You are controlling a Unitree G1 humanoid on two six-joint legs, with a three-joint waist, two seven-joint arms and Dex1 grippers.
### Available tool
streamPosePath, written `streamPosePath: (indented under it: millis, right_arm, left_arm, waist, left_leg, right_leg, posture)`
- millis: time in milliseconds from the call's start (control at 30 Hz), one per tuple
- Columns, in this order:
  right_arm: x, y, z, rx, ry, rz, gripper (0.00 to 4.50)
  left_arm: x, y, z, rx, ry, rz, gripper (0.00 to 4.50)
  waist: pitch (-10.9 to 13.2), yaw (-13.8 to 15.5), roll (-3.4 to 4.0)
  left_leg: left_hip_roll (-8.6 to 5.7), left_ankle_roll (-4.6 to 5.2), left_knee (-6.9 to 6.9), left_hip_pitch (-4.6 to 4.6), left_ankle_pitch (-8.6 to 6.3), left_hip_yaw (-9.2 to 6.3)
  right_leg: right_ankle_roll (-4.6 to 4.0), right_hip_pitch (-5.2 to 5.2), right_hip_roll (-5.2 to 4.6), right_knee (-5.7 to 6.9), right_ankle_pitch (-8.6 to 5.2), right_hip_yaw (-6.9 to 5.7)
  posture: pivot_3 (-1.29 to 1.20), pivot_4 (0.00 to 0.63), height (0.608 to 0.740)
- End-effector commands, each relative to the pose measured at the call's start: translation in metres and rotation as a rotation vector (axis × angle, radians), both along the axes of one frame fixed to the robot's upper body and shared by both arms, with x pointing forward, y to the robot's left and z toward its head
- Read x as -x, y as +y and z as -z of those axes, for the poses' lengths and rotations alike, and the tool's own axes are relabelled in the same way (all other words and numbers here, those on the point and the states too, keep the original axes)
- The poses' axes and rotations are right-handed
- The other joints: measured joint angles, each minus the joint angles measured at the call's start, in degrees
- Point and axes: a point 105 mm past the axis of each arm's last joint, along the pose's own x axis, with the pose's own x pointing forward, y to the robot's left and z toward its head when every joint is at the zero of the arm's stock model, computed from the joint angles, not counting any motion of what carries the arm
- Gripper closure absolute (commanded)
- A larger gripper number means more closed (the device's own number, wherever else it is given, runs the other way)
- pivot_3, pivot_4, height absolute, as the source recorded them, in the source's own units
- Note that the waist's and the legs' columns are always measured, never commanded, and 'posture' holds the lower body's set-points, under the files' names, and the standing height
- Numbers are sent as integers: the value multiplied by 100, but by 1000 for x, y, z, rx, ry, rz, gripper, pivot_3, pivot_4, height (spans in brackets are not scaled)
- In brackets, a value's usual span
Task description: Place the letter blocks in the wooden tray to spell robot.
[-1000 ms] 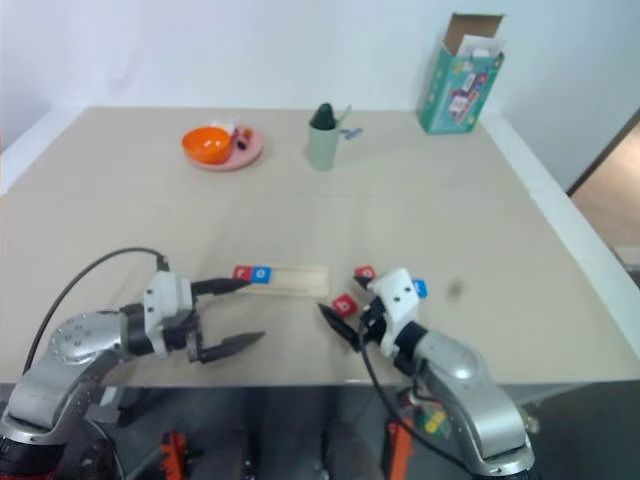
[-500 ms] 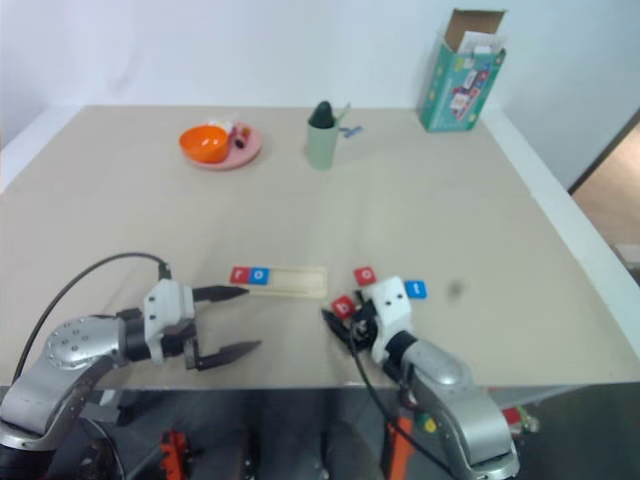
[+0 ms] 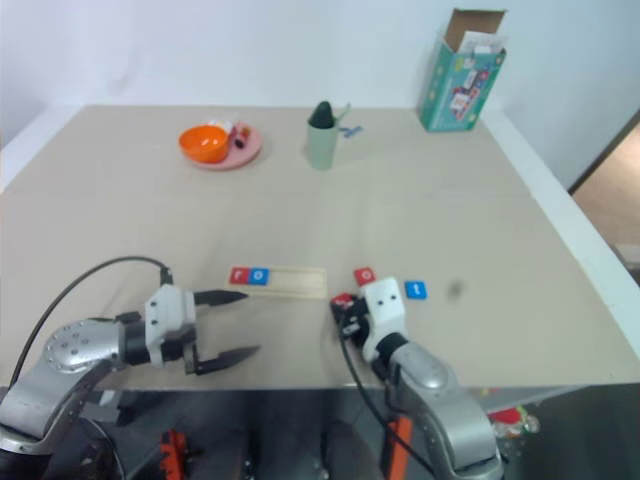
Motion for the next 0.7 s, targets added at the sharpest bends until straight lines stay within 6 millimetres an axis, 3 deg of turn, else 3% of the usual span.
streamPosePath:
  millis: [33,200,400,500,700]
  right_arm:
    - [-5,-6,-6,17,-3,82,3286]
    - [-12,-16,-10,35,13,139,3286]
    - [-6,-12,-5,17,64,124,3286]
    - [-3,-9,-8,1,64,113,1846]
    - [3,-2,-18,4,65,81,28]
  left_arm:
    - [2,-6,-9,2,-55,30,0]
    - [2,-6,-7,-7,-58,34,0]
    - [1,-4,-5,-31,-67,45,0]
    - [2,-5,-3,-38,-69,55,0]
    - [6,-7,5,-61,-65,82,0]
  waist:
    - [0,0,-1]
    - [-1,-1,-1]
    - [-2,-2,-2]
    - [-2,-3,-2]
    - [-2,-5,-2]
  left_leg:
    - [0,0,0,0,0,1]
    - [0,-1,-1,-1,1,3]
    - [0,-1,-9,-1,0,0]
    - [0,-1,-13,-1,0,-4]
    - [-1,-1,-15,-2,0,-4]
  right_leg:
    - [0,0,0,0,0,1]
    - [0,-2,-1,-1,0,2]
    - [2,-3,0,-2,-3,-3]
    - [0,-3,1,-2,-6,-5]
    - [1,-4,-1,-2,-9,-4]
  posture:
    - [0,150,740]
    - [0,150,740]
    - [0,150,740]
    - [0,150,740]
    - [0,150,740]
